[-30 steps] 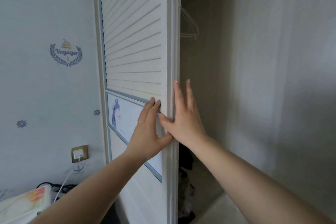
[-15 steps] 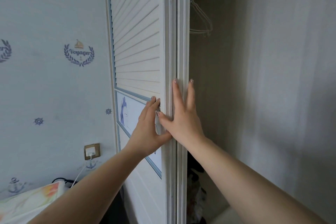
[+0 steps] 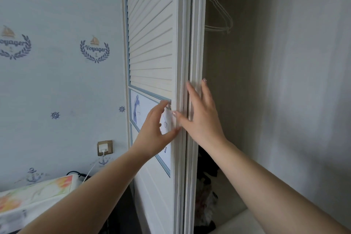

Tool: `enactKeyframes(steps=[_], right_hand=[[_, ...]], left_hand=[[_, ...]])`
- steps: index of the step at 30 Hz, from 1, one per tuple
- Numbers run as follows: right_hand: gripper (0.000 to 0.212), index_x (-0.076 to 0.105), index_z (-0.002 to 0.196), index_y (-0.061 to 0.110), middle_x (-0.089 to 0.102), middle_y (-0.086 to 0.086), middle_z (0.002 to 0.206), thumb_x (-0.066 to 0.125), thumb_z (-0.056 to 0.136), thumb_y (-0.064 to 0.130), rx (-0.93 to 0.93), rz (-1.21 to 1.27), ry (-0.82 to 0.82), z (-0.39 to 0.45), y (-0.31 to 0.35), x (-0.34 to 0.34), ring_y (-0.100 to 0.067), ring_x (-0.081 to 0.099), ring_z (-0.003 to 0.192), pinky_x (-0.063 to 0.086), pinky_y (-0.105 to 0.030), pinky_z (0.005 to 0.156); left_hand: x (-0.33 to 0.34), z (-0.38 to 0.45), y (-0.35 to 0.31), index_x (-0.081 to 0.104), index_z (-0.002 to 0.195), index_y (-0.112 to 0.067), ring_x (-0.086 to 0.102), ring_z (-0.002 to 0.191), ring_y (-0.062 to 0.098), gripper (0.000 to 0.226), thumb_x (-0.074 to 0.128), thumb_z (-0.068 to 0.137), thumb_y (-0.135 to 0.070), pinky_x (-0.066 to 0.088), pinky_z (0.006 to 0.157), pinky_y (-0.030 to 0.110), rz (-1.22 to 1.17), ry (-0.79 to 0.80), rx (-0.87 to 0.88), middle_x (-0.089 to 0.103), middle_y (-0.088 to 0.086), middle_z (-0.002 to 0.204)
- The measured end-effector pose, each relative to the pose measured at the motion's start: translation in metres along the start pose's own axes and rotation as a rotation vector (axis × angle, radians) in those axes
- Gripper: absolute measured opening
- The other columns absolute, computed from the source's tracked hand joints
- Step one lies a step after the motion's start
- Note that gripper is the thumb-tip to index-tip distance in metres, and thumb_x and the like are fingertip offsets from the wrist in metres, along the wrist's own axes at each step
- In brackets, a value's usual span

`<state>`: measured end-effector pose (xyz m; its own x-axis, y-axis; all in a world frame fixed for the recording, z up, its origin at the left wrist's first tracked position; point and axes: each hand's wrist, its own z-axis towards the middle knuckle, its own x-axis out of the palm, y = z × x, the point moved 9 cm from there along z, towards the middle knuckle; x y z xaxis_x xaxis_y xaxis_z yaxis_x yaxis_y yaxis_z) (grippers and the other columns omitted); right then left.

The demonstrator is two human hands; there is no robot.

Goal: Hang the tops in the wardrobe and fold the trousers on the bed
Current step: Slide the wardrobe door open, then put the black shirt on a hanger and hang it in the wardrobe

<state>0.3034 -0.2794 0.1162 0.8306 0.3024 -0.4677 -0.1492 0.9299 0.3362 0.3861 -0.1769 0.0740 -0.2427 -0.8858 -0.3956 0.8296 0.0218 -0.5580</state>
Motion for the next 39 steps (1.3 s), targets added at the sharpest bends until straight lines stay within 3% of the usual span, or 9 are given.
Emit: enactKeyframes(steps=[2, 5, 8, 13, 19, 21, 27, 32, 39], right_hand=[[0.066, 0.032, 0.146, 0.027, 0.029, 0.000, 0.154, 0.063, 0.088, 0.035, -0.078, 0.037, -0.079, -0.007, 0.010, -0.019, -0.017, 0.027, 0.141, 0.030, -0.041, 0.113], [0.055, 0.043, 0.140, 0.021, 0.057, 0.007, 0.129, 0.063, 0.088, 0.023, -0.146, 0.191, -0.066, -0.024, 0.027, -0.023, -0.007, 0.050, 0.121, 0.038, -0.022, 0.101], [0.046, 0.051, 0.132, 0.025, 0.063, 0.013, 0.114, 0.065, 0.088, 0.020, -0.105, 0.364, 0.102, -0.042, 0.039, 0.004, 0.003, 0.057, 0.106, 0.042, -0.011, 0.092], [0.039, 0.058, 0.123, 0.033, 0.064, 0.019, 0.108, 0.066, 0.087, 0.022, -0.081, 0.462, 0.377, -0.083, 0.065, 0.069, 0.012, 0.053, 0.106, 0.034, -0.001, 0.092], [0.030, 0.062, 0.106, 0.040, 0.065, 0.024, 0.105, 0.067, 0.086, 0.019, -0.095, 0.637, 0.631, -0.143, 0.142, 0.140, 0.015, 0.056, 0.101, 0.037, 0.000, 0.086], [0.030, 0.060, 0.102, 0.044, 0.066, 0.023, 0.105, 0.067, 0.086, 0.019, -0.106, 0.697, 0.703, -0.167, 0.175, 0.158, 0.012, 0.058, 0.100, 0.041, -0.006, 0.089], [0.025, 0.061, 0.103, 0.044, 0.067, 0.023, 0.101, 0.067, 0.086, 0.026, -0.223, 0.845, 0.999, -0.264, 0.320, 0.199, 0.013, 0.058, 0.100, 0.039, 0.001, 0.081], [0.023, 0.063, 0.102, 0.038, 0.068, 0.019, 0.101, 0.068, 0.086, 0.023, -0.324, 0.995, 1.204, -0.361, 0.473, 0.199, 0.009, 0.060, 0.099, 0.041, -0.003, 0.082], [0.020, 0.062, 0.102, 0.041, 0.067, 0.021, 0.104, 0.067, 0.086, 0.030, -0.515, 1.173, 1.438, -0.503, 0.663, 0.166, 0.006, 0.060, 0.102, 0.049, -0.020, 0.091]], left_hand=[[-0.011, -0.012, 0.008, 0.048, 0.123, -0.036, 0.054, 0.115, -0.002, 0.046, 0.071, 0.084, -0.023, 0.045, 0.093, 0.018, -0.159, -0.060, -0.089, 0.057, -0.022, 0.122], [-0.028, -0.037, 0.020, 0.063, 0.105, -0.027, 0.068, 0.094, 0.007, 0.025, 0.069, 0.086, -0.012, 0.051, 0.076, 0.014, -0.359, -0.149, -0.202, 0.074, -0.007, 0.097], [-0.044, -0.070, 0.031, 0.066, 0.101, -0.024, 0.069, 0.092, 0.009, 0.020, 0.071, 0.085, -0.015, 0.051, 0.077, 0.016, -0.392, -0.197, -0.286, 0.074, -0.006, 0.096], [-0.083, -0.142, 0.057, 0.067, 0.099, -0.025, 0.070, 0.090, 0.009, 0.018, 0.071, 0.084, -0.017, 0.051, 0.075, 0.017, -0.347, -0.293, -0.465, 0.075, -0.006, 0.095], [-0.154, -0.266, 0.079, 0.068, 0.102, -0.024, 0.069, 0.089, 0.010, 0.018, 0.070, 0.085, -0.021, 0.051, 0.082, 0.030, -0.371, -0.460, -0.774, 0.074, -0.002, 0.095], [-0.178, -0.309, 0.073, 0.069, 0.102, -0.025, 0.070, 0.092, 0.011, 0.020, 0.073, 0.082, -0.025, 0.051, 0.083, 0.030, -0.391, -0.502, -0.839, 0.074, -0.001, 0.098], [-0.279, -0.456, 0.014, 0.069, 0.103, -0.024, 0.070, 0.095, 0.013, 0.047, 0.076, 0.060, -0.040, 0.052, 0.082, 0.030, -0.301, -0.770, -0.952, 0.074, -0.002, 0.098], [-0.369, -0.601, -0.065, 0.067, 0.103, -0.019, 0.067, 0.086, 0.013, 0.021, 0.072, 0.082, -0.019, 0.050, 0.083, 0.030, -0.206, -1.012, -0.961, 0.074, 0.000, 0.092], [-0.458, -0.801, -0.195, 0.067, 0.100, -0.018, 0.065, 0.079, 0.010, 0.017, 0.071, 0.084, -0.014, 0.050, 0.072, 0.022, 0.098, -1.285, -1.074, 0.073, 0.005, 0.095]])
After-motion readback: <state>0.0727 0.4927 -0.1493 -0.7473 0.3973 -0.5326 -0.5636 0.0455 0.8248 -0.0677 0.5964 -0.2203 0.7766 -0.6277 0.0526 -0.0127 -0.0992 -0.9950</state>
